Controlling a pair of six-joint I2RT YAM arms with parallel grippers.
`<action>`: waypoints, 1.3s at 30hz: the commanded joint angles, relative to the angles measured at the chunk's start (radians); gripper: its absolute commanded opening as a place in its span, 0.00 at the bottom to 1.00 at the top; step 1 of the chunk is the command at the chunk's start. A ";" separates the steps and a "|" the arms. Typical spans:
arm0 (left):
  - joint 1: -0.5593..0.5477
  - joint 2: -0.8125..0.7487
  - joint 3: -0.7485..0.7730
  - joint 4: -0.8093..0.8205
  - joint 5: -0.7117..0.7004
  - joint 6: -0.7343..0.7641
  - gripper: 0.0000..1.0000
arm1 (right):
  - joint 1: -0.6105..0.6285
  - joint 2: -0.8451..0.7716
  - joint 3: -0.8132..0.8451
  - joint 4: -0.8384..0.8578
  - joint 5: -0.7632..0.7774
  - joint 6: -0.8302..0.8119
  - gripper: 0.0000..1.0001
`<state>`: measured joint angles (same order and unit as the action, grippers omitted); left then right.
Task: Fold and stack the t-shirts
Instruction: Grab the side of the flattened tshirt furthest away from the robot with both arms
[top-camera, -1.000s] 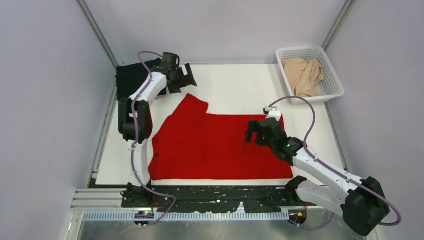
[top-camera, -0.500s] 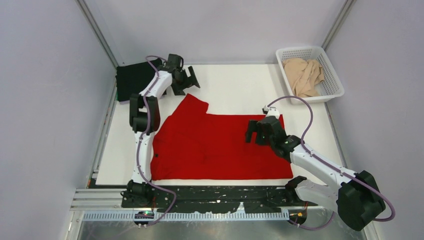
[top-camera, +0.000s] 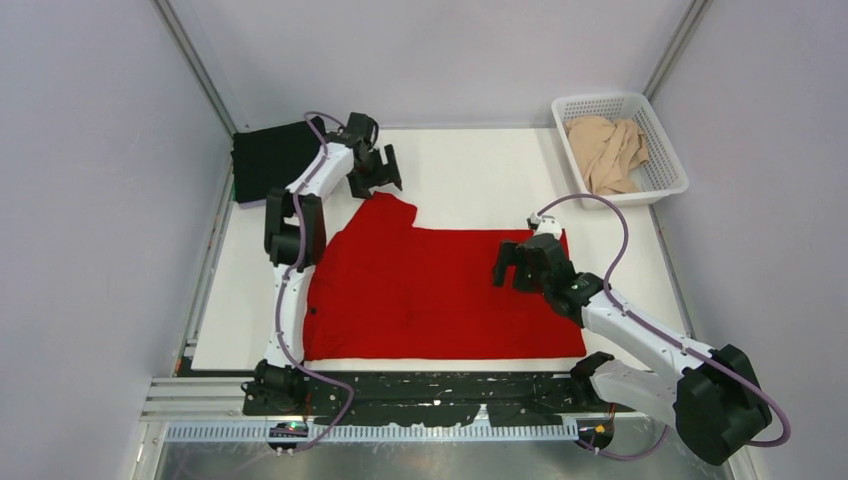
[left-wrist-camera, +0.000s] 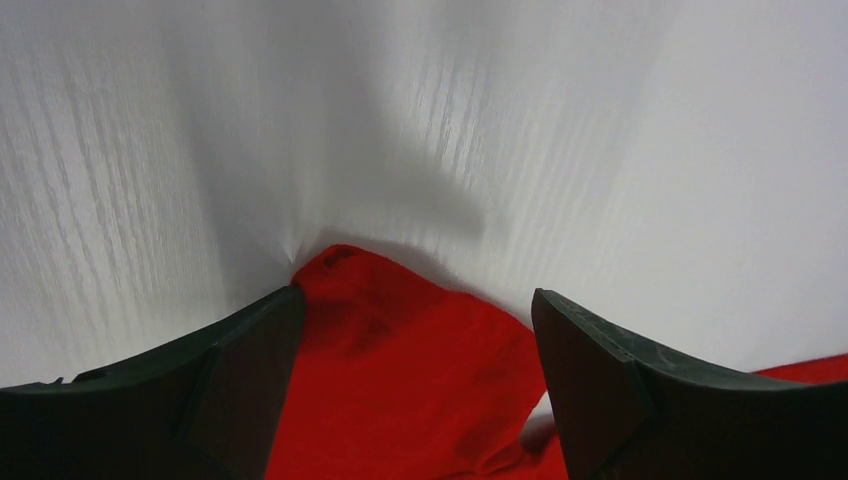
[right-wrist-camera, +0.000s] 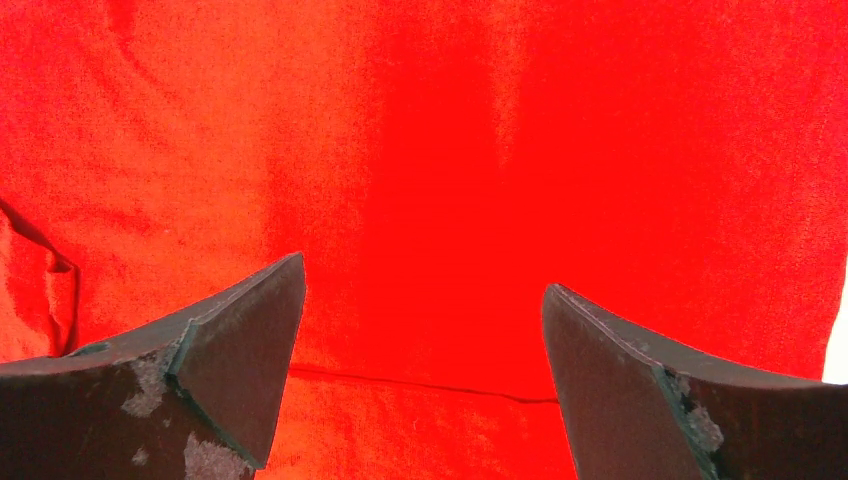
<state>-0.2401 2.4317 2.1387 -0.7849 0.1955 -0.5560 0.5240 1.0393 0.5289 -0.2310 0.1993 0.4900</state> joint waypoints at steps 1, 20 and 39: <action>-0.051 -0.029 0.015 -0.145 -0.138 0.048 0.82 | -0.009 -0.041 -0.011 0.035 0.008 -0.012 0.95; -0.054 -0.013 0.054 -0.173 -0.187 0.060 0.36 | -0.026 -0.038 -0.006 0.017 0.048 -0.020 0.95; -0.102 -0.157 -0.075 -0.077 -0.106 0.188 0.00 | -0.307 0.390 0.342 -0.173 0.295 0.026 1.00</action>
<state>-0.3130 2.4077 2.1132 -0.9123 0.0532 -0.4259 0.2771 1.2949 0.7681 -0.3790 0.3885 0.5125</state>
